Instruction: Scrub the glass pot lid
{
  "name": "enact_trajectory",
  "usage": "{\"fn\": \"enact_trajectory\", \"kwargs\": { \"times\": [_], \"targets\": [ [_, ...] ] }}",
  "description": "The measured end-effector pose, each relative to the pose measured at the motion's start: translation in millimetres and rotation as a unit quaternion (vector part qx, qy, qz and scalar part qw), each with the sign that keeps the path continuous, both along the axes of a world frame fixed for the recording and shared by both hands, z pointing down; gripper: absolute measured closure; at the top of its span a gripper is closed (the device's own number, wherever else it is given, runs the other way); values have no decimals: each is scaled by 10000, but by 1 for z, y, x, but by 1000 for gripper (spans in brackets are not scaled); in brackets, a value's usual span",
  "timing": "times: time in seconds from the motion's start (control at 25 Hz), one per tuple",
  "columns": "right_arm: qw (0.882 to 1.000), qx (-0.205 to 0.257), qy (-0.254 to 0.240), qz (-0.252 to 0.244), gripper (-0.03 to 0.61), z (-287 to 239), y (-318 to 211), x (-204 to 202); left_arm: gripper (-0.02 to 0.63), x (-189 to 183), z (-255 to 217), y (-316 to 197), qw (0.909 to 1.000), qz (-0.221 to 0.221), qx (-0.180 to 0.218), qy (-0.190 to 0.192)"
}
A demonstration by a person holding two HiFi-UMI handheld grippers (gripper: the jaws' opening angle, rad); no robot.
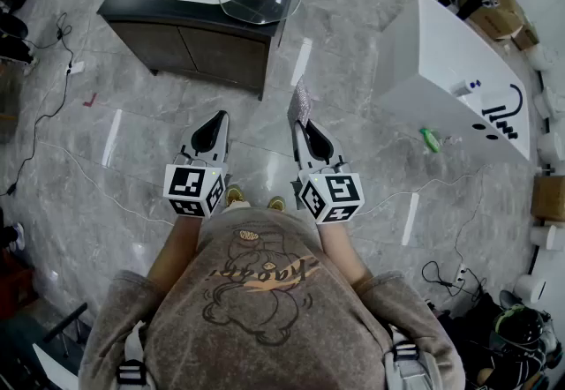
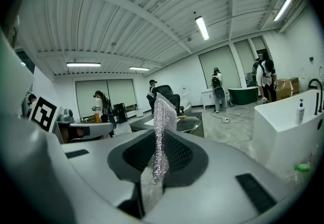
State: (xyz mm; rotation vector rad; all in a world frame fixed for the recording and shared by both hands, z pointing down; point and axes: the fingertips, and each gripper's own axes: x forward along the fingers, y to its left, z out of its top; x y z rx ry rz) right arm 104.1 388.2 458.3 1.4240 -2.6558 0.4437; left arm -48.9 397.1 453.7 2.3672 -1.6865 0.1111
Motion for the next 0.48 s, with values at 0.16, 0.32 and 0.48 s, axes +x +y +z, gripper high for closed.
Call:
{"fn": "enact_trajectory", "kwargs": {
  "times": [0.16,0.32,0.48],
  "targets": [
    [9999,8,-90,65,511,2,-5,-8,595,-8,4,-5,10000,23,-32,38],
    [9999,-28,-108,85,511,5,-10,-19,595,-20,9,-13,9998,108,-112,78],
    [9998,10,-124,121,511,8,-16,-32,595,-41,13,-21,9995,113,-203,194]
  ]
}}
